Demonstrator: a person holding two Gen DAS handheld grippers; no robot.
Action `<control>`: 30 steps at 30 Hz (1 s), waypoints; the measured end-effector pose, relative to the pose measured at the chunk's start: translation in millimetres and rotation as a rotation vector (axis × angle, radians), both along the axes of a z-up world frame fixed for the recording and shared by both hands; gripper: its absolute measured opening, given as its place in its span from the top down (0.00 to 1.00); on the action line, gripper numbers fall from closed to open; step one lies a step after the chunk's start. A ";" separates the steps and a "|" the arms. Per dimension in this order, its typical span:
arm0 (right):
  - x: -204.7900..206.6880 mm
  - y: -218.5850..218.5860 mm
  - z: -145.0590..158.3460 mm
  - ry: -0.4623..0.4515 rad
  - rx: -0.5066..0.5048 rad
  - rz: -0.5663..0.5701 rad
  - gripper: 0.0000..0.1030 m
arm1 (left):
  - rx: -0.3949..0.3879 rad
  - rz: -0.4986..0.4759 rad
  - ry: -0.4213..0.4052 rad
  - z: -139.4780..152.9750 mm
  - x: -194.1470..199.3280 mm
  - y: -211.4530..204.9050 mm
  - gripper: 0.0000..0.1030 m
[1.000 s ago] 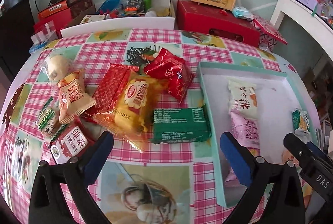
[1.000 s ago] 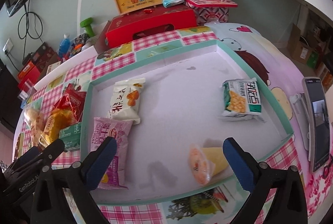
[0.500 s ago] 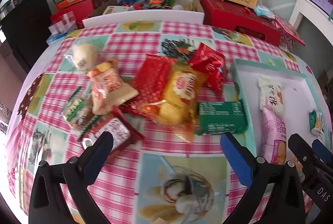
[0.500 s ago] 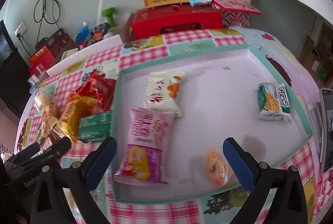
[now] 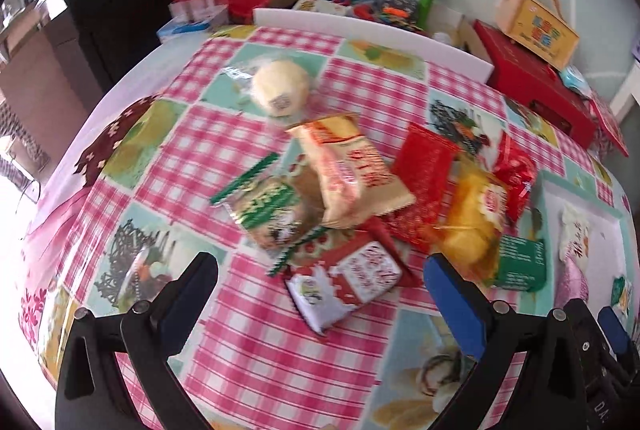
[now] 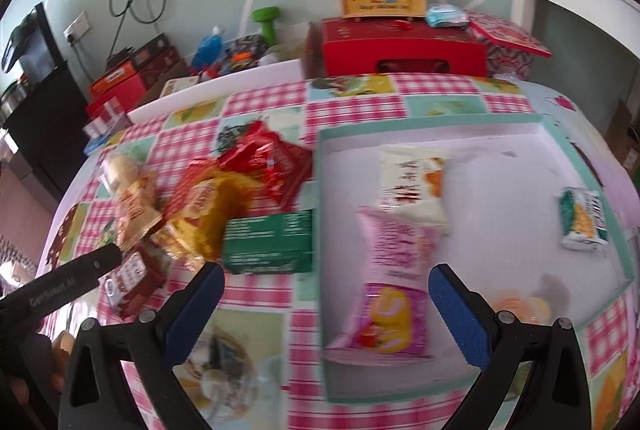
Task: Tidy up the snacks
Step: 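Withdraw both open tools from the tray back toward the snack pile, then reach the left tool toward the red-white milk biscuit packet while the right tool approaches the green box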
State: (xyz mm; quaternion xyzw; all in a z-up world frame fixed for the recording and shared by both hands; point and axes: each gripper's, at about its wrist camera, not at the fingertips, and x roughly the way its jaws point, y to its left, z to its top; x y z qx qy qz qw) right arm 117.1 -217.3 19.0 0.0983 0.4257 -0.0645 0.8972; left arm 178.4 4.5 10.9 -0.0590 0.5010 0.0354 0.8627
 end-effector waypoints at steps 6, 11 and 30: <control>8.6 26.9 -6.0 -0.002 -0.005 0.052 0.00 | -0.012 0.030 0.032 -10.4 2.9 13.6 0.01; 14.2 41.0 -11.8 0.001 -0.012 0.077 0.00 | -0.087 0.031 0.099 -27.4 8.5 12.3 0.01; 47.1 50.6 -32.6 -0.015 -0.085 0.137 0.25 | -0.137 0.052 0.141 -49.3 31.0 -6.2 0.04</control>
